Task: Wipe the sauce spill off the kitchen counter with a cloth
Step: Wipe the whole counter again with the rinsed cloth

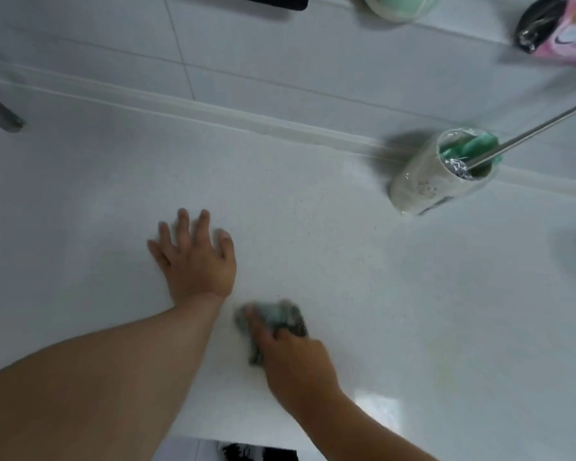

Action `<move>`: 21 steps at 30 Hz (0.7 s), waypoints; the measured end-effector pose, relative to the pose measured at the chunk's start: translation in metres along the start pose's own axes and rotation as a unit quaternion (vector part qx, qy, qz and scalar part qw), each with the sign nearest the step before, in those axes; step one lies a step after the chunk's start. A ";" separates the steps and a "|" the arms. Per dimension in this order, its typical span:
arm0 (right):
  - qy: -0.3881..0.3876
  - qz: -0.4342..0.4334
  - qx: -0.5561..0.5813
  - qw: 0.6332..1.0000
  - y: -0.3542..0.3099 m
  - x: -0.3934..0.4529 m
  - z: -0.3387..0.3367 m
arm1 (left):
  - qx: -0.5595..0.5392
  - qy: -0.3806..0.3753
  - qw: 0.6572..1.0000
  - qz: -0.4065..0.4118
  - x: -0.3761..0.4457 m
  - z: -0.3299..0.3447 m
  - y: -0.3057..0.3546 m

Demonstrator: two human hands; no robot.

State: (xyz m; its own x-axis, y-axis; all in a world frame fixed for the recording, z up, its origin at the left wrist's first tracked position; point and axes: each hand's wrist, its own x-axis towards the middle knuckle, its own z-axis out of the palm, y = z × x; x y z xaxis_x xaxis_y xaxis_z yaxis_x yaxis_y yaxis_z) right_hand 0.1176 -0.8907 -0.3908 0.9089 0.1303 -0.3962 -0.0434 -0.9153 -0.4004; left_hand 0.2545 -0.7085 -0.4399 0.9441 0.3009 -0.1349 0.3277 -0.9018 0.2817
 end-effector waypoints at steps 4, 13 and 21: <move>0.003 0.076 0.051 0.996 0.057 0.010 -0.050 | -0.013 -0.015 1.000 0.006 0.000 -0.005 -0.003; -0.090 0.049 -0.022 0.995 -0.024 -0.074 0.051 | 0.002 -0.126 0.992 0.030 -0.016 -0.034 -0.019; 0.008 0.384 -0.011 0.923 0.117 -0.124 -0.013 | 0.005 -0.225 0.966 0.127 -0.181 -0.047 0.007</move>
State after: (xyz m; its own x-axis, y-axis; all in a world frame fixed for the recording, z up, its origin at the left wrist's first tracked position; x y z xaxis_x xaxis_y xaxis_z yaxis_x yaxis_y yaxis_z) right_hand 0.0053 -1.0189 -0.3774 0.6195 -0.5651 -0.5448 -0.6689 -0.7433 0.0103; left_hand 0.0877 -0.7544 -0.3685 0.8816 -0.0930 -0.4627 0.0853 -0.9328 0.3501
